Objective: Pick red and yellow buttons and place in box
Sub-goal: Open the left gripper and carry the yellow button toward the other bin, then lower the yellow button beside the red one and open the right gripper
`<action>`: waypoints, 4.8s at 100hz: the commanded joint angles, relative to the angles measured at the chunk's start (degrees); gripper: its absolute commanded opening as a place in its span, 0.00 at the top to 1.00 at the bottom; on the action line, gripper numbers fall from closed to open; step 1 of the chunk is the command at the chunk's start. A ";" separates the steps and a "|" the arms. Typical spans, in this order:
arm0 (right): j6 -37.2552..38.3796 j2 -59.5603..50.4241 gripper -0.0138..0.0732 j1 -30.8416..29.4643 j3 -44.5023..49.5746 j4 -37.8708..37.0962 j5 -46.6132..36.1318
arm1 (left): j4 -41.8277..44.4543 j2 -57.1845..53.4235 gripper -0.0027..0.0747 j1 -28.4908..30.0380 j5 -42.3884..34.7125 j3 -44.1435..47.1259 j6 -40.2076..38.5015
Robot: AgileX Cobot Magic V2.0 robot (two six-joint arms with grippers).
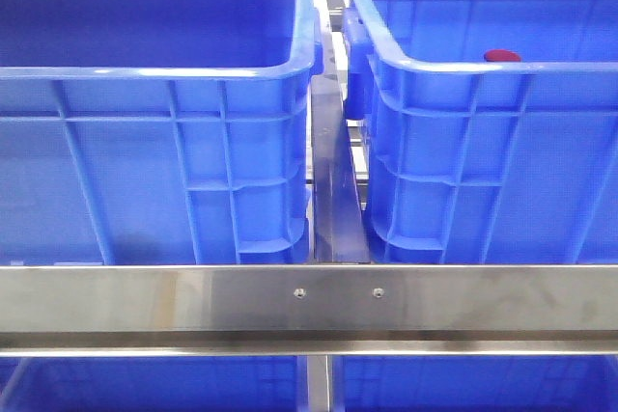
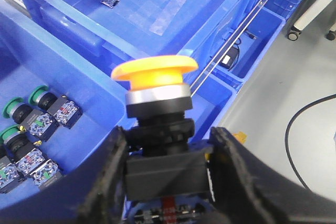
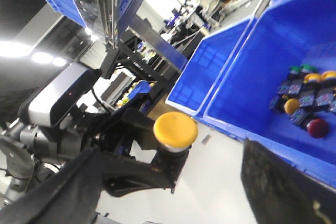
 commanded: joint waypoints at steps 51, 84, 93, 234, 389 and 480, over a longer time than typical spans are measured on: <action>0.69 18.04 0.19 17.73 -13.52 8.42 -0.51 | -0.13 -0.85 0.99 -0.47 -3.86 -1.51 0.07; 0.63 21.19 0.19 22.76 -18.35 8.37 -1.13 | -0.13 -0.85 0.99 -0.47 -3.86 -1.51 0.07; 0.63 21.32 0.24 22.88 -18.78 8.03 -1.42 | -0.13 -0.85 0.99 -0.47 -3.86 -1.51 0.07; -5.59 21.21 0.62 4.34 -18.78 3.63 -4.17 | 3.75 -4.03 0.22 24.62 -4.06 -1.42 -5.08; -43.46 30.49 0.62 -13.88 -23.89 6.81 -50.58 | 0.93 -34.67 0.99 49.22 -11.30 23.84 -5.08; -47.61 54.13 0.62 -13.88 -39.08 6.81 -53.72 | 0.93 -34.67 0.99 49.22 -11.75 23.84 -5.08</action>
